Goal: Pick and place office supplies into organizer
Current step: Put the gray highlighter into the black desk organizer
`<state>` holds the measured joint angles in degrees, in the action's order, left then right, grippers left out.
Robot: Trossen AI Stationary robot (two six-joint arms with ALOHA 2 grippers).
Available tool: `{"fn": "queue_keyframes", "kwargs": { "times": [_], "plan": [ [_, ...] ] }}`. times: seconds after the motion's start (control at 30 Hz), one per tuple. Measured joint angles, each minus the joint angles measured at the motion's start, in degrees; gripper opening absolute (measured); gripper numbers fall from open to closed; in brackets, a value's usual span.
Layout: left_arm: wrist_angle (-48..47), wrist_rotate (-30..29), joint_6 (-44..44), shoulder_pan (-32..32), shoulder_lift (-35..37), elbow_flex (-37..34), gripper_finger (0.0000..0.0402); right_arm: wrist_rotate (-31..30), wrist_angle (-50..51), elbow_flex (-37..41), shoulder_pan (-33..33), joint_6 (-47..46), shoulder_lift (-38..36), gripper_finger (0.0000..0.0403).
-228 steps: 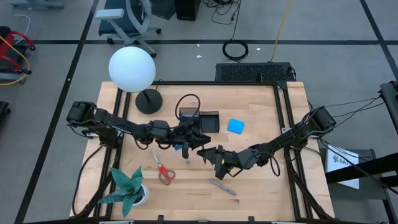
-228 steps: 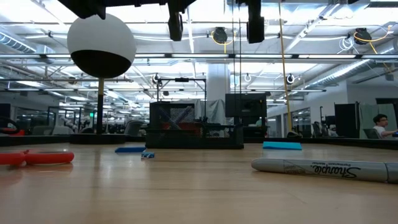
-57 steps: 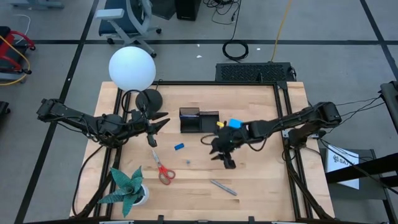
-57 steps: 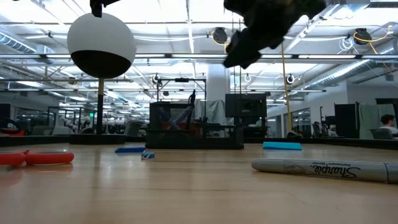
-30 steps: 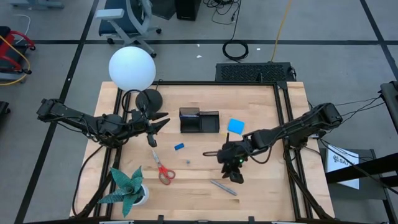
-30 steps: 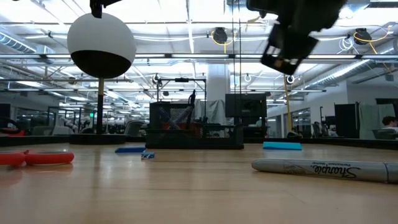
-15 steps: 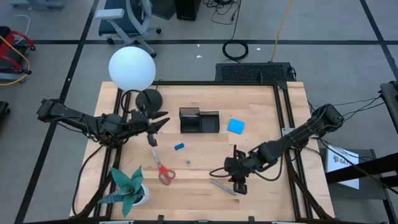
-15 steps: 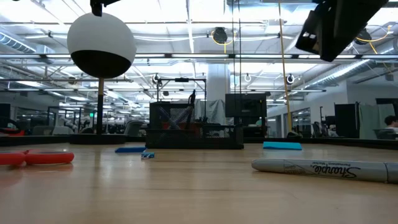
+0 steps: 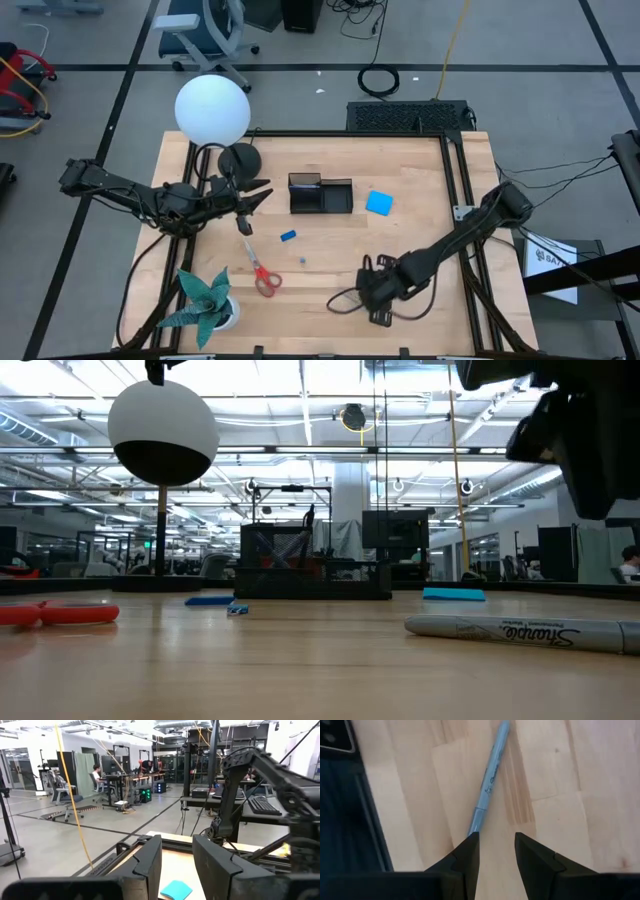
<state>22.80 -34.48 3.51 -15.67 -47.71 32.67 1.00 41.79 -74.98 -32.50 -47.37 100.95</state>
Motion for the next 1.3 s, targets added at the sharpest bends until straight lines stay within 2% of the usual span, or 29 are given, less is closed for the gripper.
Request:
{"fn": "queue_keyframes", "kwargs": {
  "times": [0.23,0.57,0.8,1.0,1.17,1.3],
  "plan": [
    [-0.25,0.02,-1.04,-0.74,-0.01,0.02,0.0118,-4.35,12.68,-12.31,-0.63,-3.85,8.16,0.0114],
    [-0.23,0.04,-1.02,-1.45,-0.01,0.02,0.0118,-4.08,12.89,-12.74,-0.09,-10.38,9.39,0.0114],
    [-0.21,0.04,-1.00,-1.45,-0.01,0.02,0.0118,-3.90,10.21,-12.72,-0.11,-6.24,9.39,0.0114],
    [-0.21,0.04,-1.00,-1.45,-0.01,0.02,0.0118,-3.70,1.74,-12.70,0.10,-5.14,9.39,0.0114],
    [-0.20,0.04,-0.99,-1.45,-0.01,0.02,0.0118,4.87,-4.68,-12.70,0.62,0.93,9.35,0.0114],
    [-0.17,0.05,-0.98,-1.45,0.00,0.01,0.0118,6.77,-7.15,-12.70,0.55,2.86,9.35,0.0114]
  ]
}}
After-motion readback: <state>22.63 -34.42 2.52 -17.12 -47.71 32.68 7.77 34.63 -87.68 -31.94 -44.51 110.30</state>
